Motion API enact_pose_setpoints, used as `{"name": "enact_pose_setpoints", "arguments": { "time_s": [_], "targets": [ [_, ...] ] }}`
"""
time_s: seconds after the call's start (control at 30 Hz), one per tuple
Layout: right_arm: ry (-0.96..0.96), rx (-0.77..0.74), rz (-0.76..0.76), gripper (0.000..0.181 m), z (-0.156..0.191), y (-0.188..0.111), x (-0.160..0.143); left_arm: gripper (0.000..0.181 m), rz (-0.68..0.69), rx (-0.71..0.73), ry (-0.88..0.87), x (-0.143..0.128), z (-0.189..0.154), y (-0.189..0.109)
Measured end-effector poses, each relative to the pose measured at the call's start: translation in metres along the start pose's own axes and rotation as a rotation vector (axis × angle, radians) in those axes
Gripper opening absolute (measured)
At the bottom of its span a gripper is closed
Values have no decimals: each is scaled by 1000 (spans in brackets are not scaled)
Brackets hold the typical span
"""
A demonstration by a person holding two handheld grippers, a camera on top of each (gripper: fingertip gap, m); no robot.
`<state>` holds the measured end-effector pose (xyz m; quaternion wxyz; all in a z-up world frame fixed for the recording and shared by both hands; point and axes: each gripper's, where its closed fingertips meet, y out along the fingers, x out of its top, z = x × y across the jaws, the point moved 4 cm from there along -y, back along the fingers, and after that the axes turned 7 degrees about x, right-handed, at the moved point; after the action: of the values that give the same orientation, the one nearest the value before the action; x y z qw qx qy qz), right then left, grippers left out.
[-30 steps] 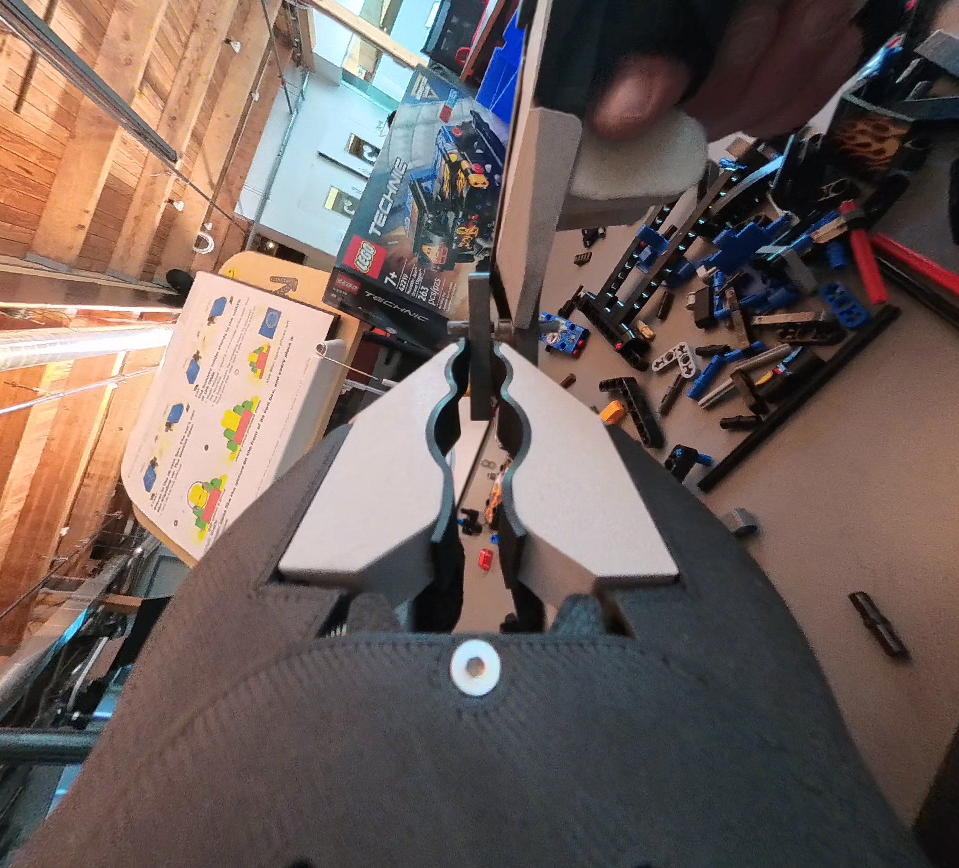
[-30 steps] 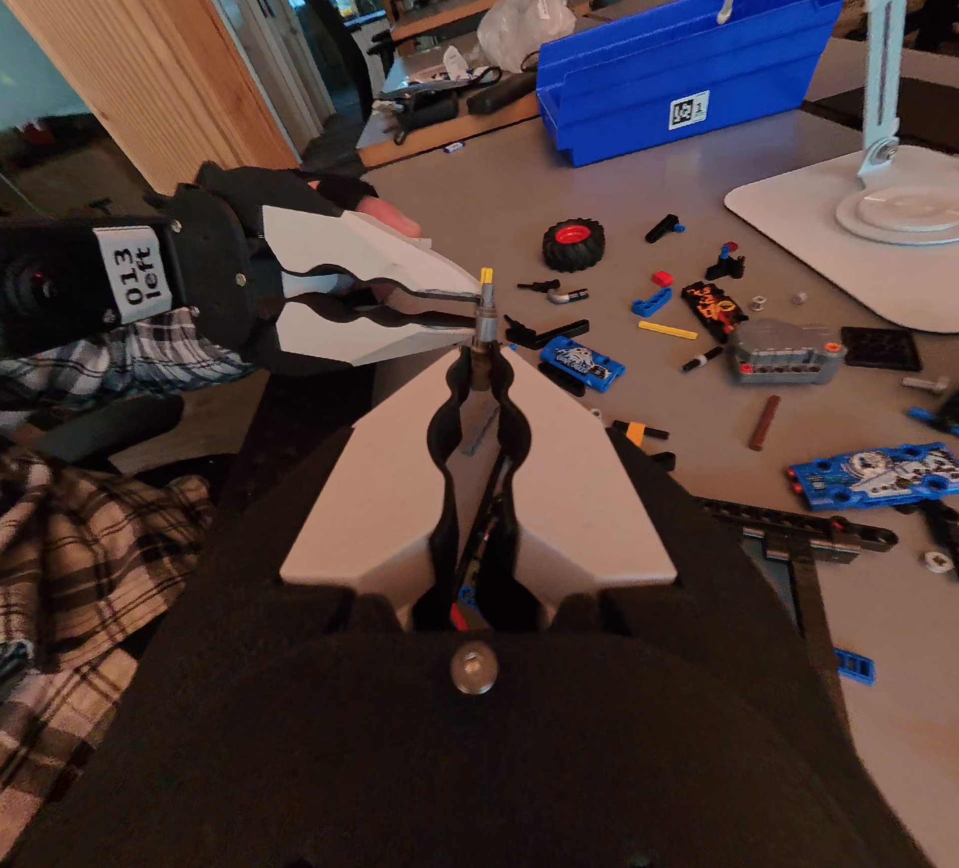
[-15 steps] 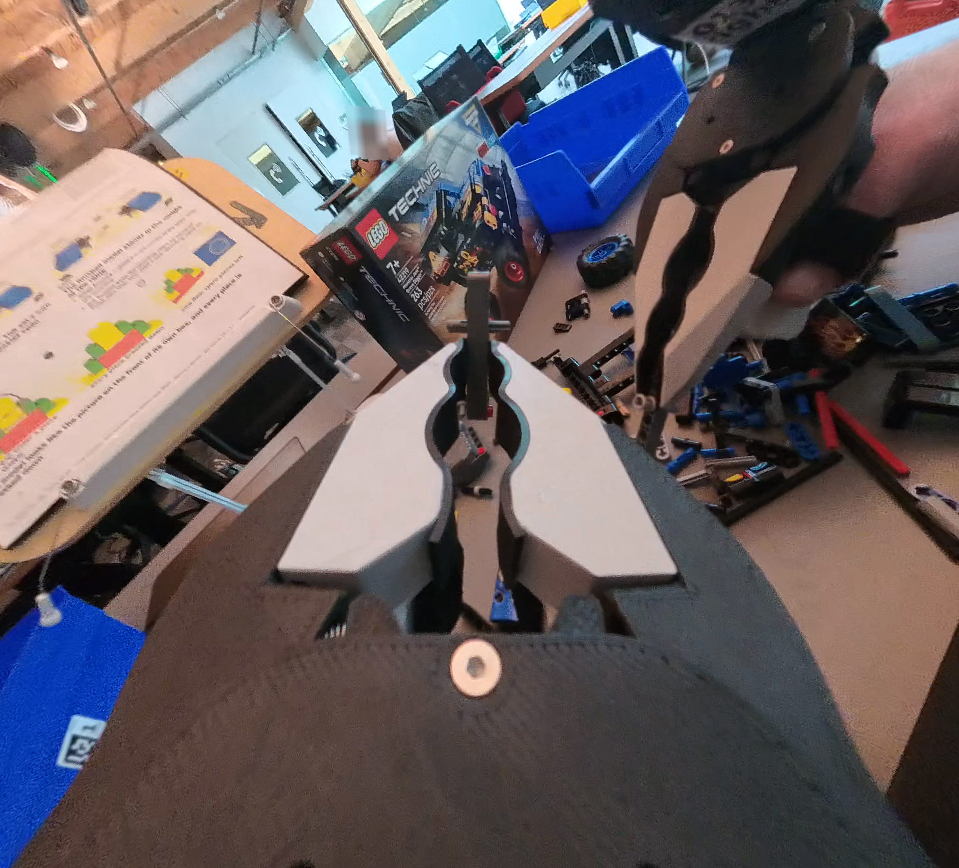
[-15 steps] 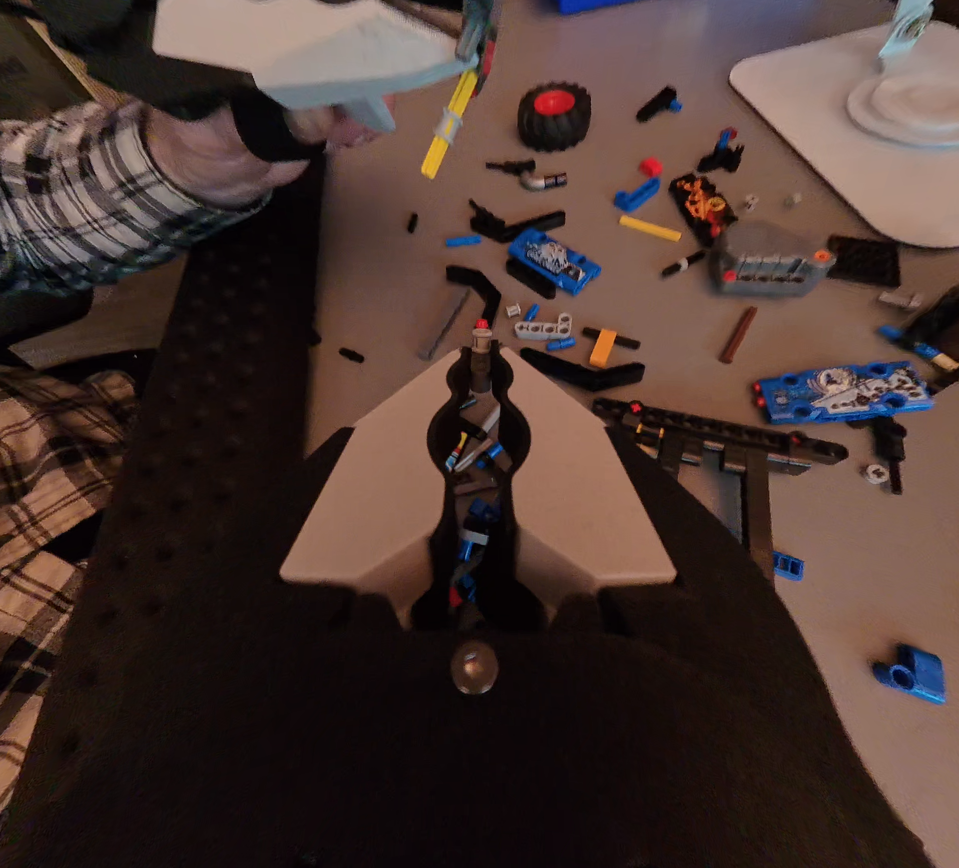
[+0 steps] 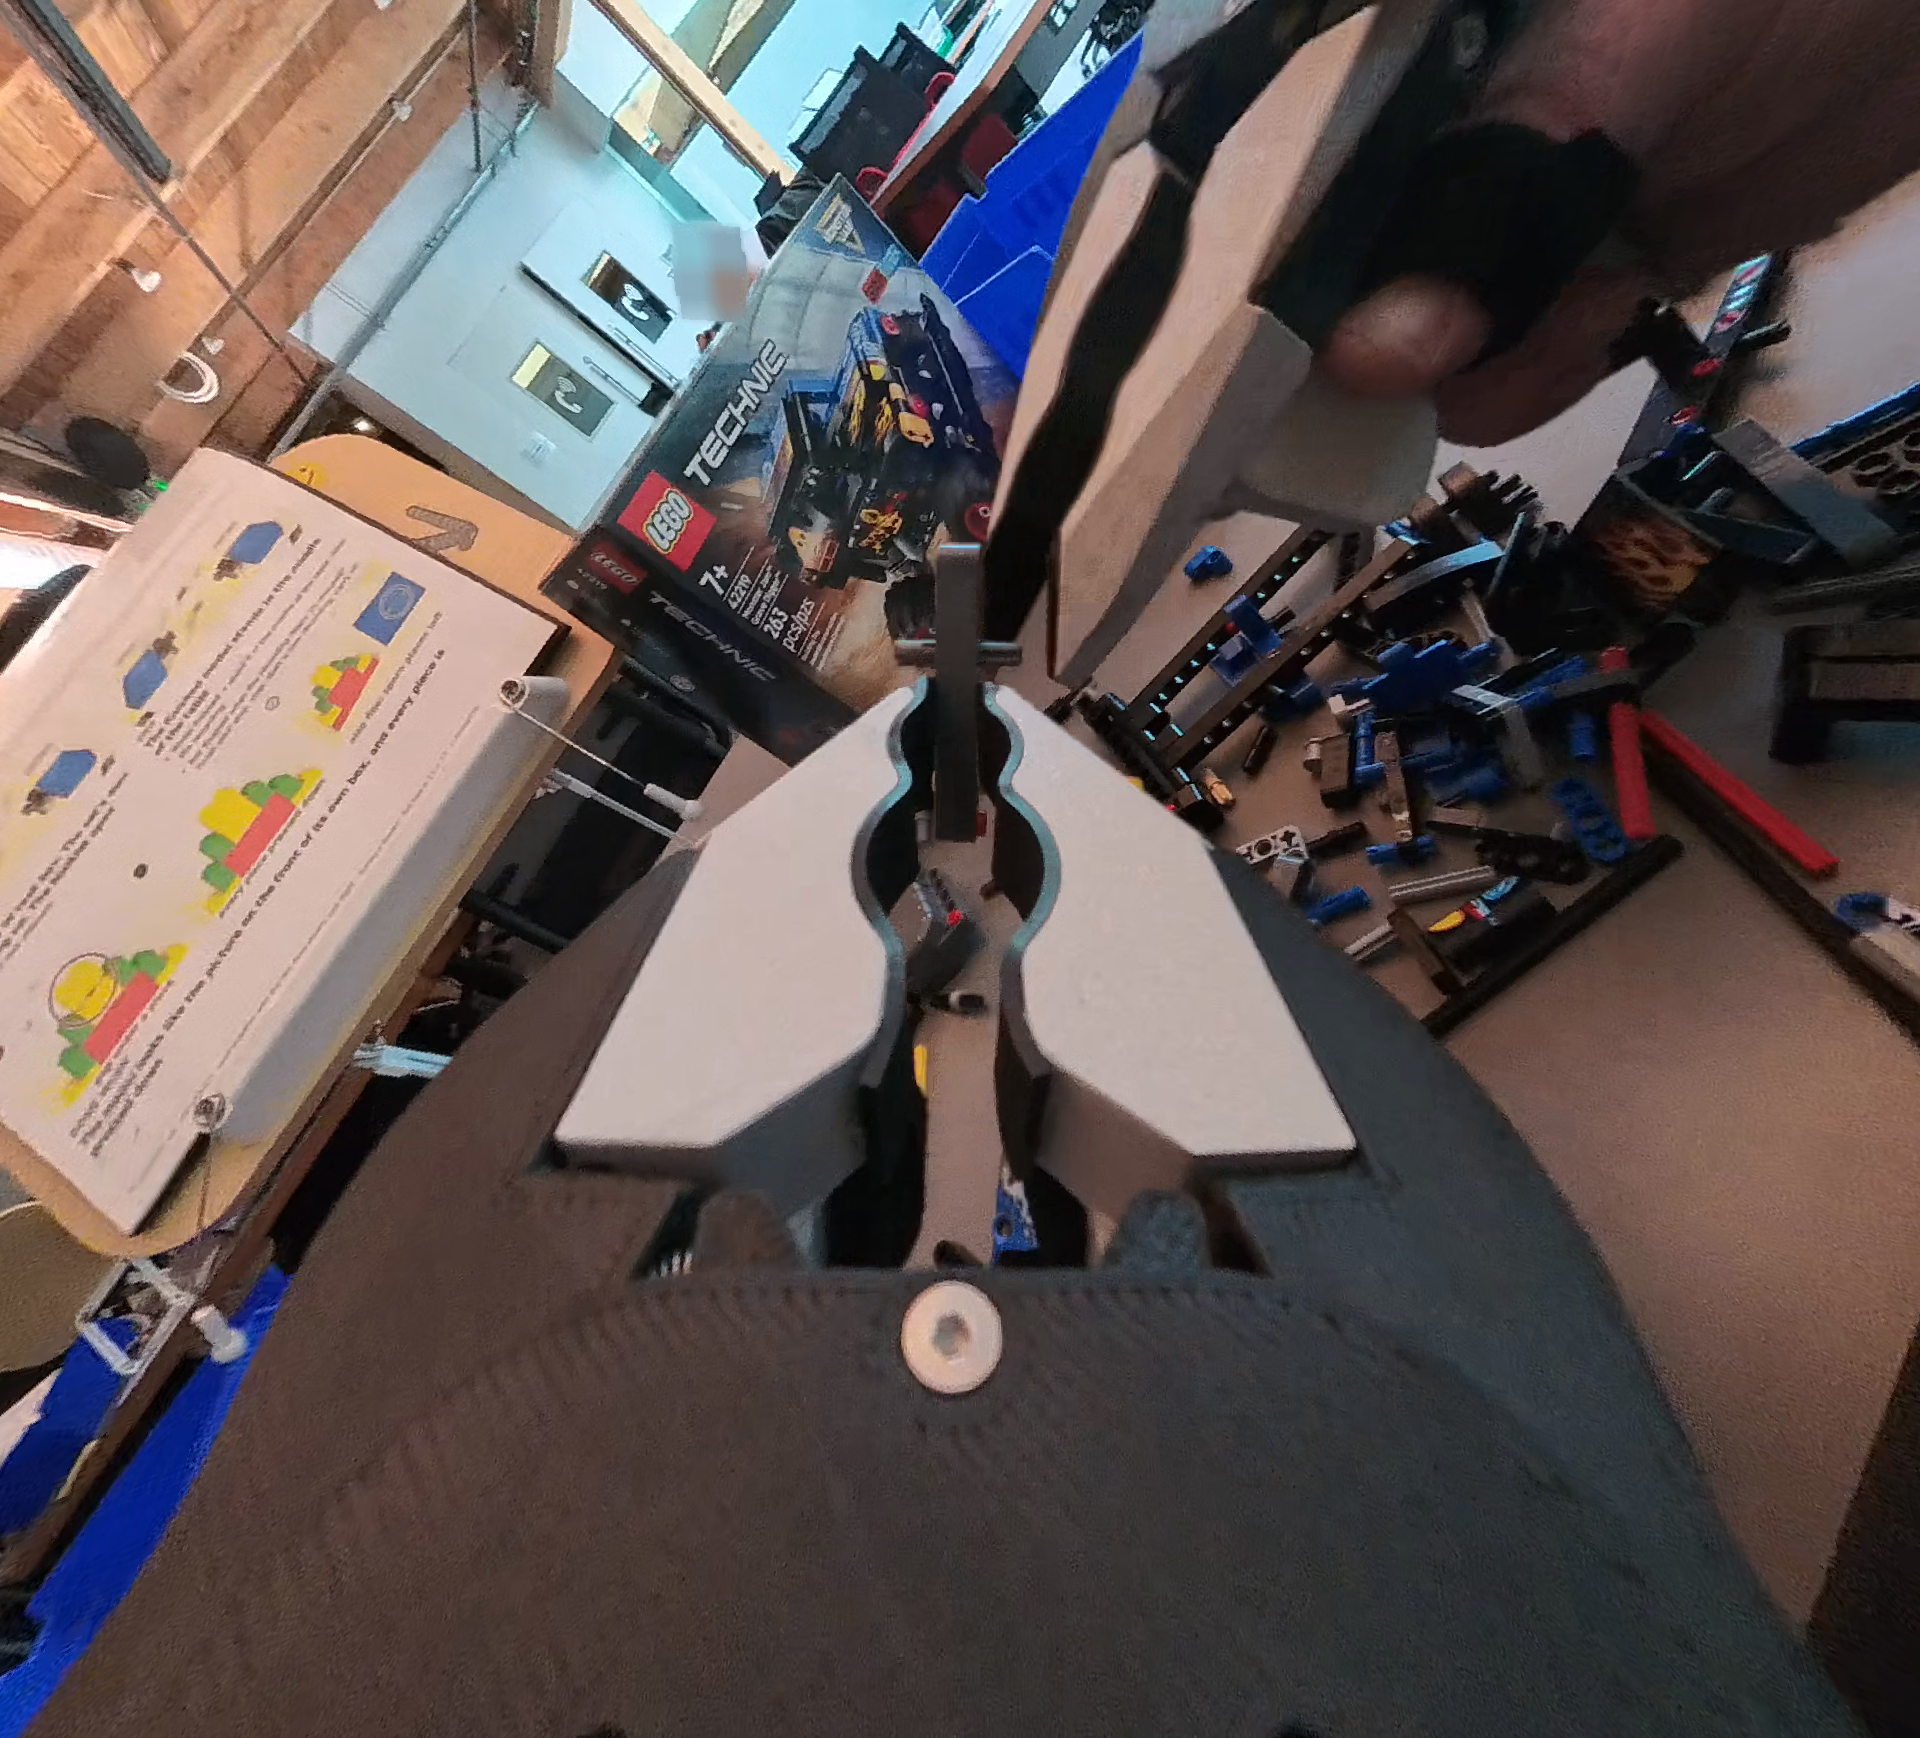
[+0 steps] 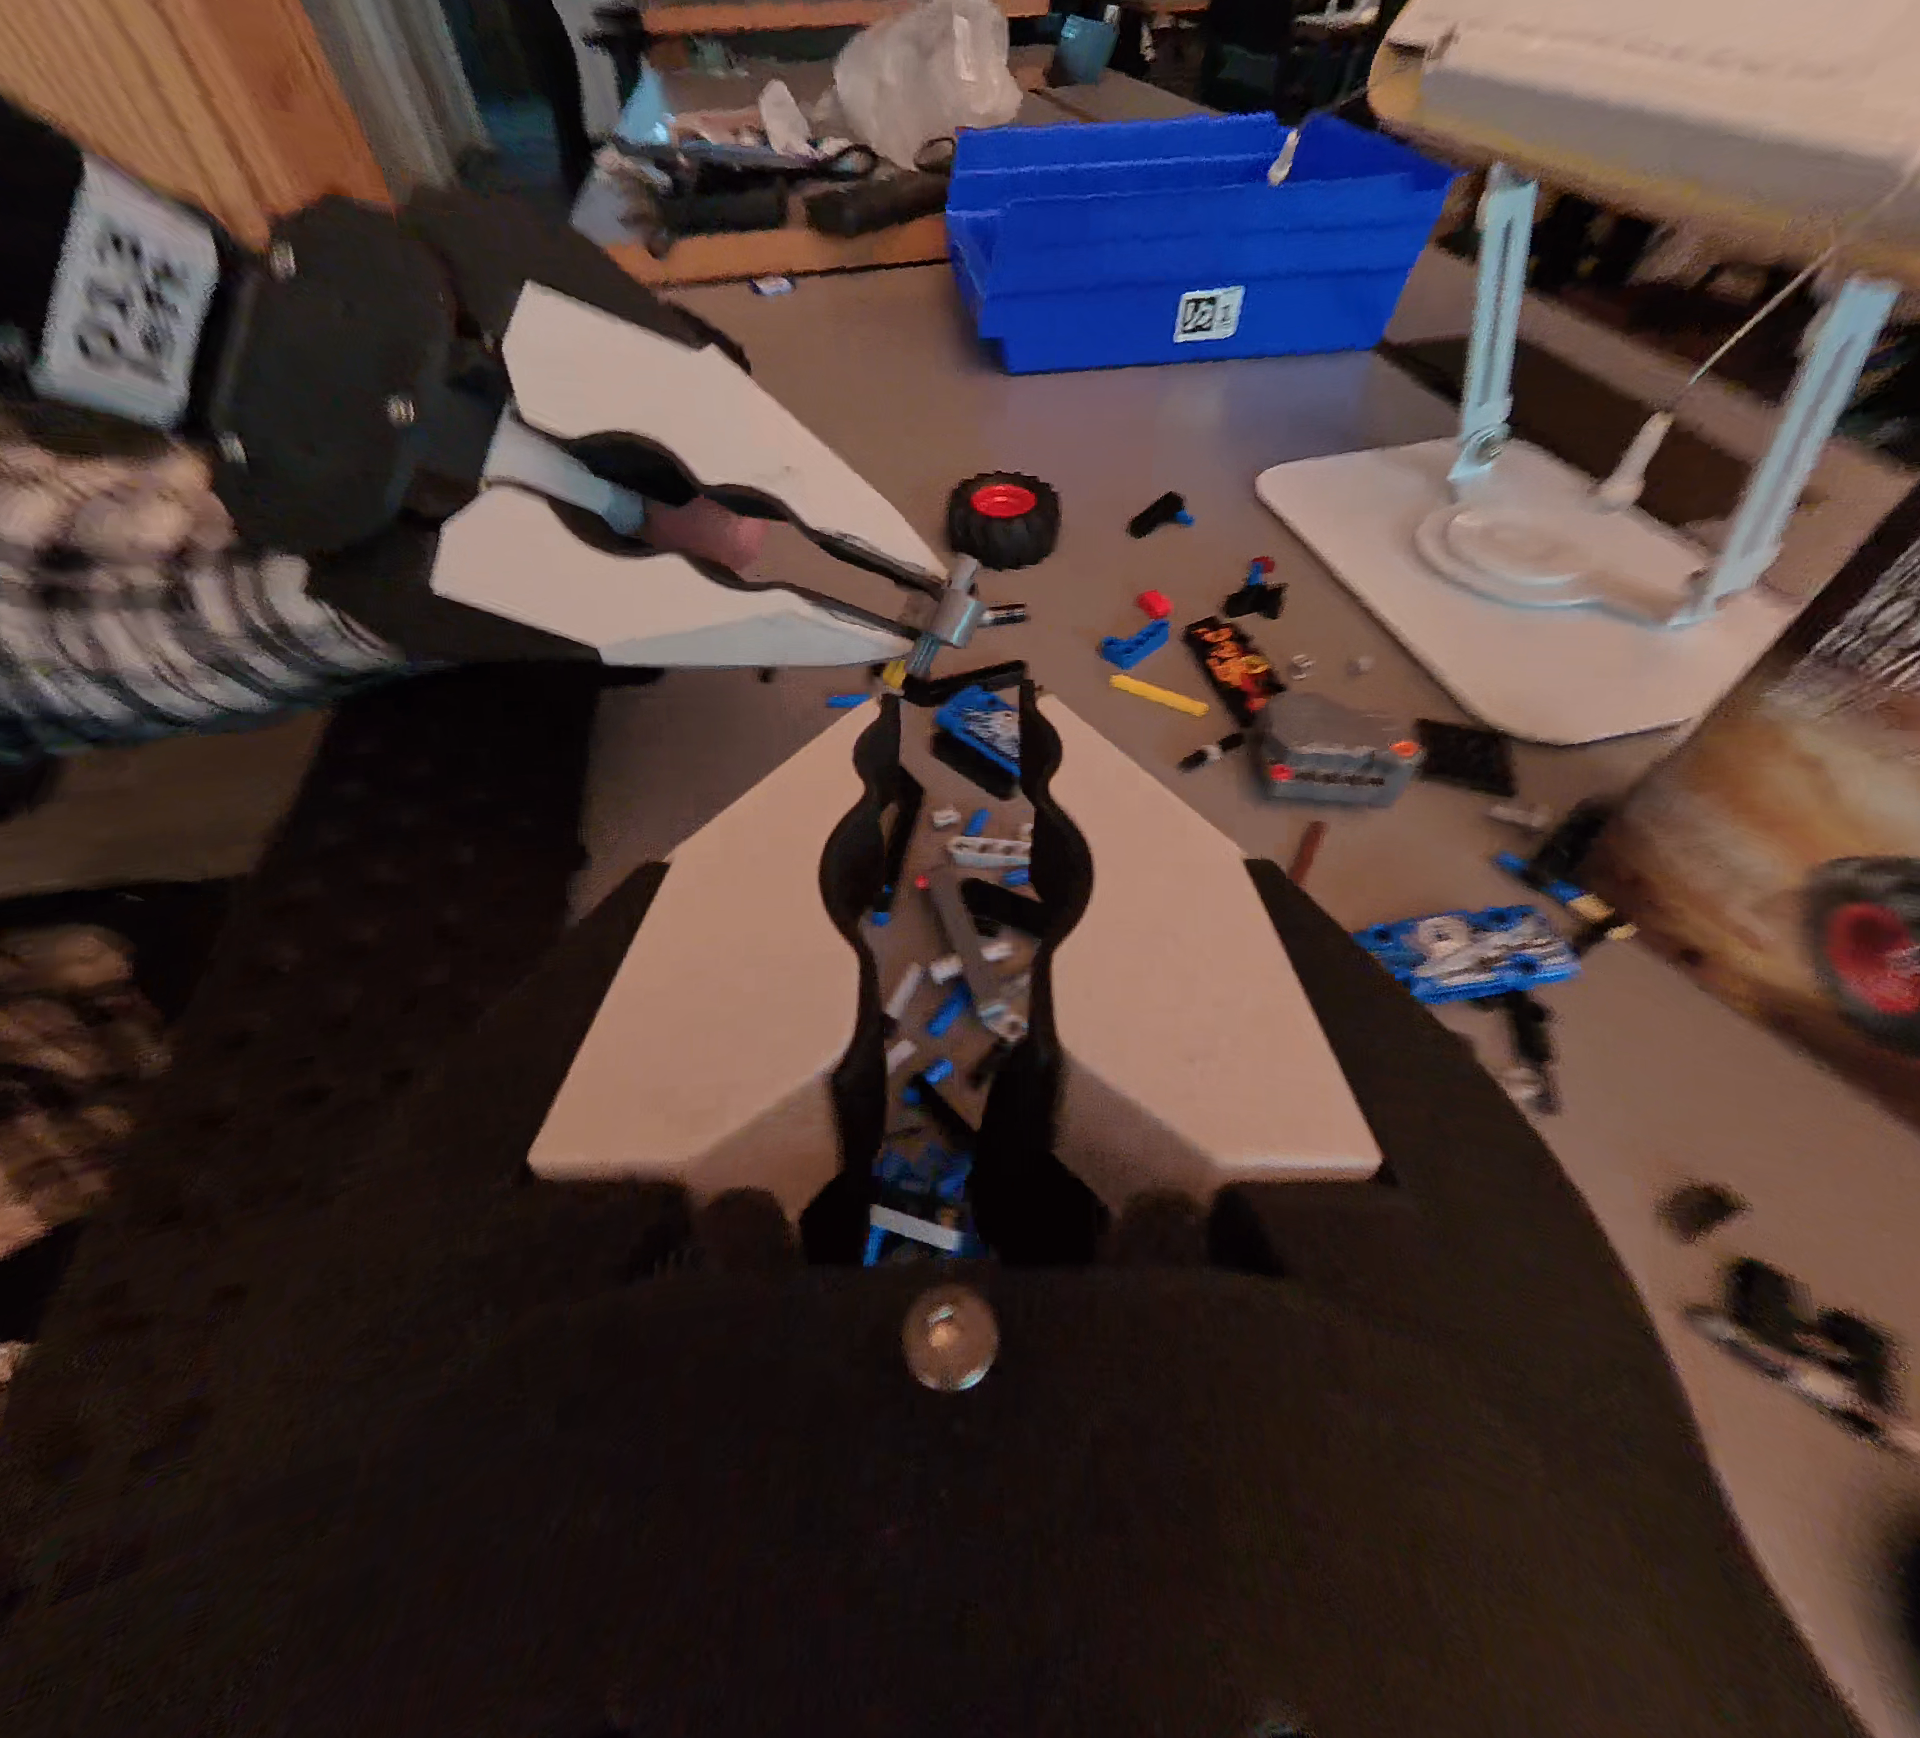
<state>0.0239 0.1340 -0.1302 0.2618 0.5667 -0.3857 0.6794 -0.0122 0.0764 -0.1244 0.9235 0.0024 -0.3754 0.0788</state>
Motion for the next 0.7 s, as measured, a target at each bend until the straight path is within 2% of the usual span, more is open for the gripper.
{"name": "enact_pose_setpoints", "arguments": {
  "time_s": [0.13,0.23,0.4,0.7],
  "targets": [
    [-296,-118,79,17,3,-2,4,5,-32,-77,-66,2,-4,-1],
    [-403,-128,101,14,5,-6,6,5,-22,-123,-88,0,-8,0],
    [-453,-80,166,26,11,-8,-2,5,8,-209,-122,-5,-18,1],
    [-457,-38,231,15,16,-3,-12,4,13,-269,-137,-7,-24,1]
  ]
}}
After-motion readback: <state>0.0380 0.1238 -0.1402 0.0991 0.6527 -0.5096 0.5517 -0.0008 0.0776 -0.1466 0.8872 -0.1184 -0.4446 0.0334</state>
